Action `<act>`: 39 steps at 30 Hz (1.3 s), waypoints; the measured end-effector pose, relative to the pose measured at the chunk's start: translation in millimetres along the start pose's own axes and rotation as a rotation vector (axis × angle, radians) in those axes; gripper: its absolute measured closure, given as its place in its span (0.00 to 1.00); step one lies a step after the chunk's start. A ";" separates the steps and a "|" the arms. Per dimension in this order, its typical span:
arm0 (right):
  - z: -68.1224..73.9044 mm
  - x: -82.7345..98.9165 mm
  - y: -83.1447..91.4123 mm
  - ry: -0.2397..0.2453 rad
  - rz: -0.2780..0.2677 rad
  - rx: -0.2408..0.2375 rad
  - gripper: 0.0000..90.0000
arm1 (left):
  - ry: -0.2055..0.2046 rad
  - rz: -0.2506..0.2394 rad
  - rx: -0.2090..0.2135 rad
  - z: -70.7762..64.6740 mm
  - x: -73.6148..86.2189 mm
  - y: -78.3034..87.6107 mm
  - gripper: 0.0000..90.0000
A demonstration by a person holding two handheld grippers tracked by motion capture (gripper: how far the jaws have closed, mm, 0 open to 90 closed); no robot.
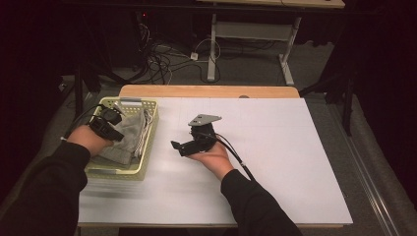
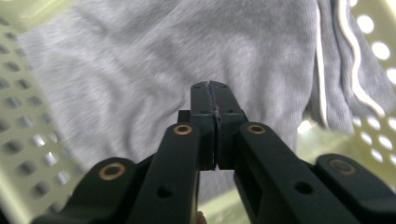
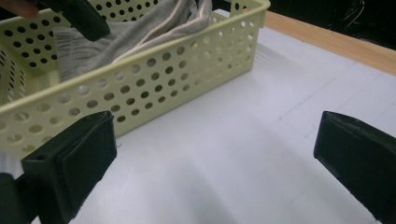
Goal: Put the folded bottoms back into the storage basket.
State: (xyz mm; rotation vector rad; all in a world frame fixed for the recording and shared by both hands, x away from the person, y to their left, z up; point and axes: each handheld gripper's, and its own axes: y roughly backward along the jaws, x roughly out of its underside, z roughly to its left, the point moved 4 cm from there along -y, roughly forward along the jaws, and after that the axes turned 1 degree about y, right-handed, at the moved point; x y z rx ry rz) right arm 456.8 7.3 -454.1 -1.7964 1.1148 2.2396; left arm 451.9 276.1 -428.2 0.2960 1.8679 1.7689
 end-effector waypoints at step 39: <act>0.4 87.1 110.0 -0.008 -0.021 0.043 0.00 | 0.027 -0.021 -0.018 -3.0 -66.9 -24.2 0.97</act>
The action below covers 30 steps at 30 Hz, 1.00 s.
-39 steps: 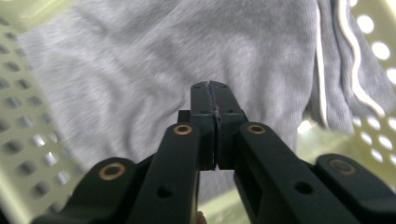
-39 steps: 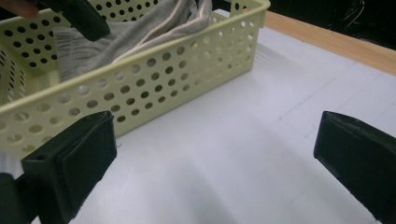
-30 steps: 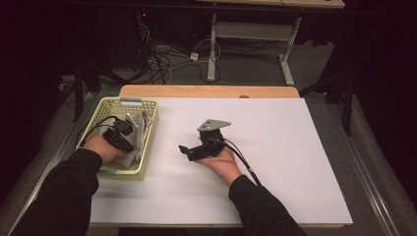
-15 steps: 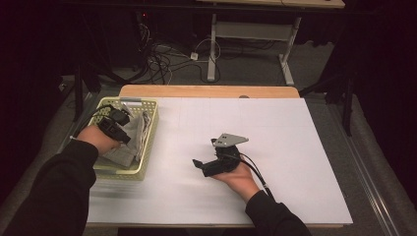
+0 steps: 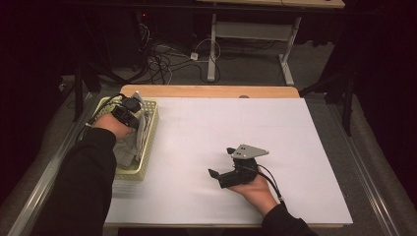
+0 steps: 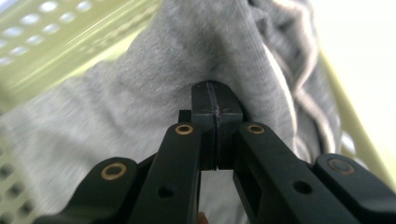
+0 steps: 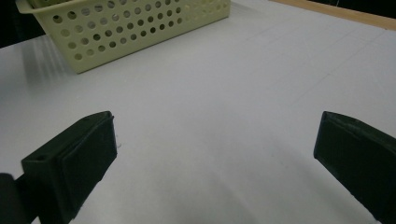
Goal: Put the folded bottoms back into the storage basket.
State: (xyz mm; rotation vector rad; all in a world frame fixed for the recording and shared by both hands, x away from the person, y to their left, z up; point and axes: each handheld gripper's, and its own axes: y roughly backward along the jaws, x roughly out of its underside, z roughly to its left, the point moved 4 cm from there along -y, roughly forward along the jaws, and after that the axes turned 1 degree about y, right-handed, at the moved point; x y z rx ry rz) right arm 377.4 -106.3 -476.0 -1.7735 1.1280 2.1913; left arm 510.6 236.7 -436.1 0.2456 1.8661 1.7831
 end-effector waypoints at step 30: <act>-19.6 31.7 51.5 -0.040 -0.019 0.078 0.00 | 0.013 0.047 -0.012 -16.3 32.5 -1.7 0.97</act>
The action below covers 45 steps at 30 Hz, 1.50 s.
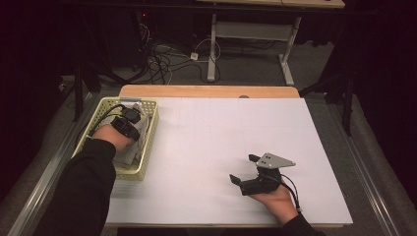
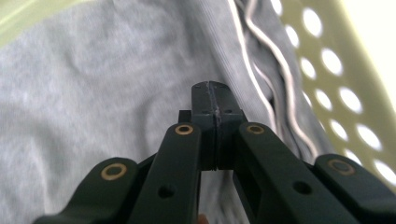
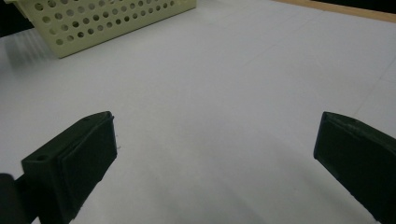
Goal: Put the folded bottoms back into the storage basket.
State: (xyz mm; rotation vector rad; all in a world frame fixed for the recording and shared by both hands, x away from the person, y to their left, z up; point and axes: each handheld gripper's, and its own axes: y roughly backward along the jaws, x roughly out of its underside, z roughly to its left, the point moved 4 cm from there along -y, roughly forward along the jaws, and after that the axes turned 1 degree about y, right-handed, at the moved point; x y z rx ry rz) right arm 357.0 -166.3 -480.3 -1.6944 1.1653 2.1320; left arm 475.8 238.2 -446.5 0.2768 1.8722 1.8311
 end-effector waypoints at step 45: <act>-28.0 29.3 49.2 -0.017 -0.089 0.152 0.00 | 0.057 0.159 0.100 -25.4 51.6 36.2 0.28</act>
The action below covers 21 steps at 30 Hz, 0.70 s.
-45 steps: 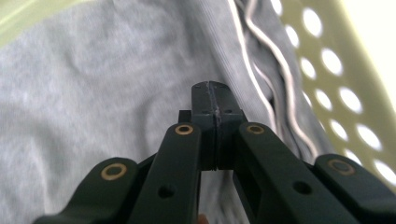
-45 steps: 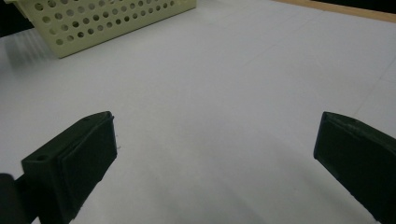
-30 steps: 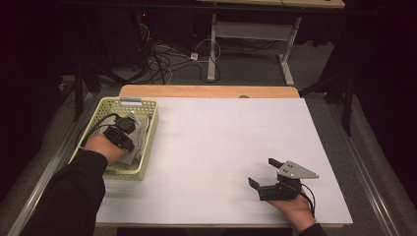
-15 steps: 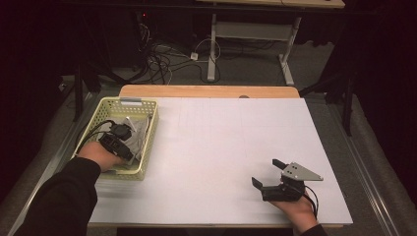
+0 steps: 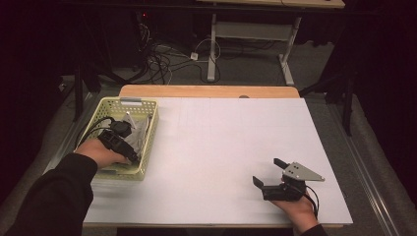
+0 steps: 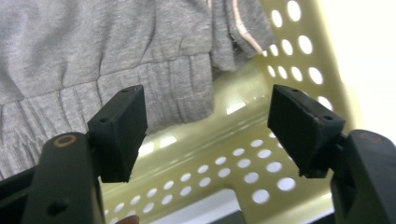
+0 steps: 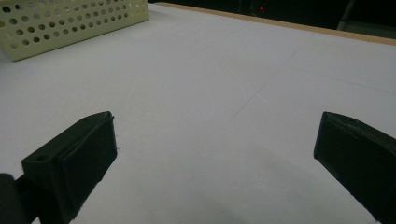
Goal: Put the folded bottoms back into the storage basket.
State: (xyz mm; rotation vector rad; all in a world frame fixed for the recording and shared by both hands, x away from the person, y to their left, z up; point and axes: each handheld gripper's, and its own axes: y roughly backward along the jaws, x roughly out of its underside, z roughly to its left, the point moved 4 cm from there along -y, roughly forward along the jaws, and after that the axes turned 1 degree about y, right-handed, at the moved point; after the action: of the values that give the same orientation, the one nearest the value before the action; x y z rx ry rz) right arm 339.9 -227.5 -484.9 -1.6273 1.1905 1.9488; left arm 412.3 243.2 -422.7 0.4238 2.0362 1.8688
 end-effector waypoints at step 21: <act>0.8 -1.7 0.5 0.000 -0.009 0.011 0.00 | -0.004 0.002 -0.018 -31.6 -10.7 24.9 0.00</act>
State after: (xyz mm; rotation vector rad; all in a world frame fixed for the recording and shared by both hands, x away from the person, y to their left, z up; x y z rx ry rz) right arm 339.5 -226.8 -483.2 -1.6245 1.1907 1.9331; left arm 407.6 212.5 -395.0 0.4251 2.0155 1.8848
